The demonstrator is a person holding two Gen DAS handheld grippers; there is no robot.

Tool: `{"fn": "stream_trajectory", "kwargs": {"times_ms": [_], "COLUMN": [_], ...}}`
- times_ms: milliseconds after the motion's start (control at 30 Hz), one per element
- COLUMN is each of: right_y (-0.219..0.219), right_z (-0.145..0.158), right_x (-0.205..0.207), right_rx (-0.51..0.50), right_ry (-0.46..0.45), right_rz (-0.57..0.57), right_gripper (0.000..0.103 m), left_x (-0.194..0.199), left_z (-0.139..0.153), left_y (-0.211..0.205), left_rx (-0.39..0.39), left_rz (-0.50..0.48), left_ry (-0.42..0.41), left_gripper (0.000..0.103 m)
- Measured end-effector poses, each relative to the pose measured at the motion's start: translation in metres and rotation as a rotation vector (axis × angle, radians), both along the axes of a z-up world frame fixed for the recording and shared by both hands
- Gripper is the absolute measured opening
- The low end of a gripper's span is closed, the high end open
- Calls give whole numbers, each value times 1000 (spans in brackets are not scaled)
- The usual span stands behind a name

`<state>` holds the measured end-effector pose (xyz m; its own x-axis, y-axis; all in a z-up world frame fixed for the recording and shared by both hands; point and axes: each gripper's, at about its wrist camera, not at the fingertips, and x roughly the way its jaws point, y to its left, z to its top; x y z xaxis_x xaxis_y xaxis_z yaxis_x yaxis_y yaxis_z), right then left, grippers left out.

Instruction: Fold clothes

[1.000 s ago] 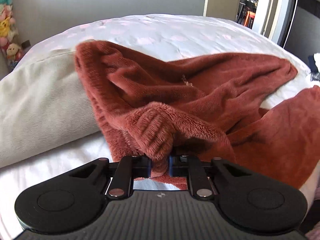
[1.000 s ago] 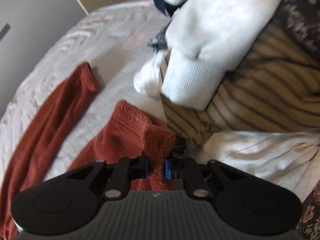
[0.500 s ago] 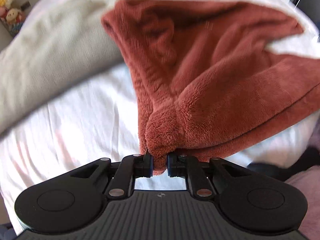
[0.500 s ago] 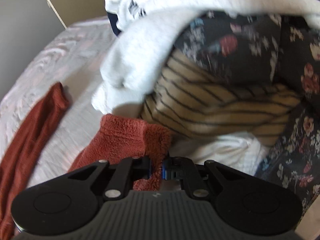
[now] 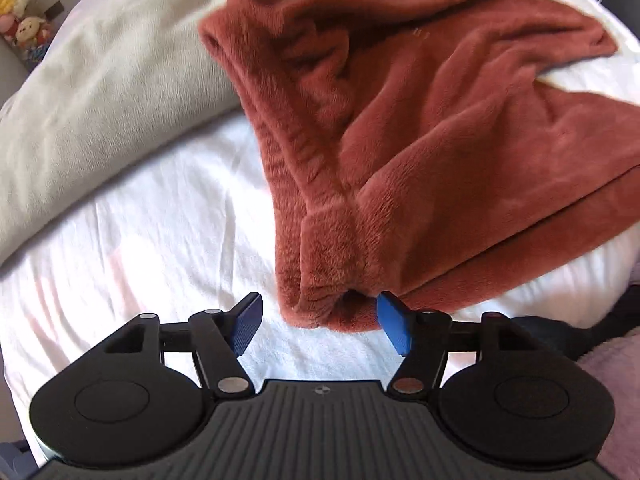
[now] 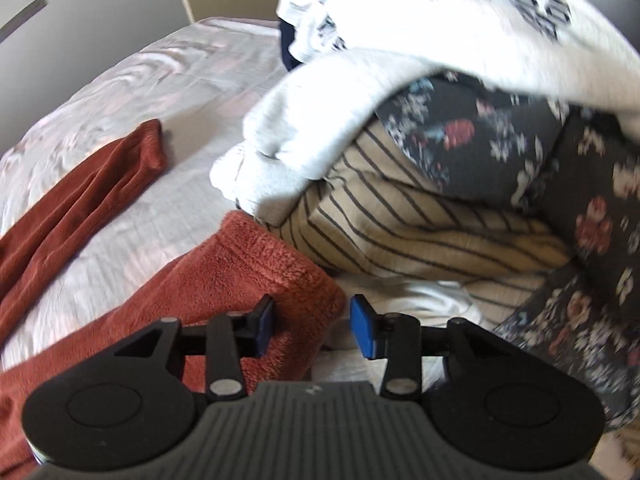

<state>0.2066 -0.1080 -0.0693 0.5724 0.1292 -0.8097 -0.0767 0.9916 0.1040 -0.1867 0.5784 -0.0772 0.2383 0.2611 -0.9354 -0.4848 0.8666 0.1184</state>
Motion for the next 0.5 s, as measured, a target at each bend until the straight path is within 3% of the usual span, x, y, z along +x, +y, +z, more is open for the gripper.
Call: {"fn": "stream_trajectory", "kwargs": {"times_ms": [267, 400, 500], "right_y": [12, 8, -1], "right_z": [11, 13, 22], "right_x": [8, 10, 6], "right_rx": [-164, -261, -266], "right_ry": [45, 94, 82], "right_rz": [40, 61, 55], "right_gripper": [71, 78, 78], "left_x": [2, 24, 45], "left_z": [37, 40, 40], "left_y": [8, 17, 31], "left_rx": [75, 177, 238], "left_rz": [7, 3, -1], "left_ry": [-102, -130, -131], "left_gripper": [62, 62, 63]}}
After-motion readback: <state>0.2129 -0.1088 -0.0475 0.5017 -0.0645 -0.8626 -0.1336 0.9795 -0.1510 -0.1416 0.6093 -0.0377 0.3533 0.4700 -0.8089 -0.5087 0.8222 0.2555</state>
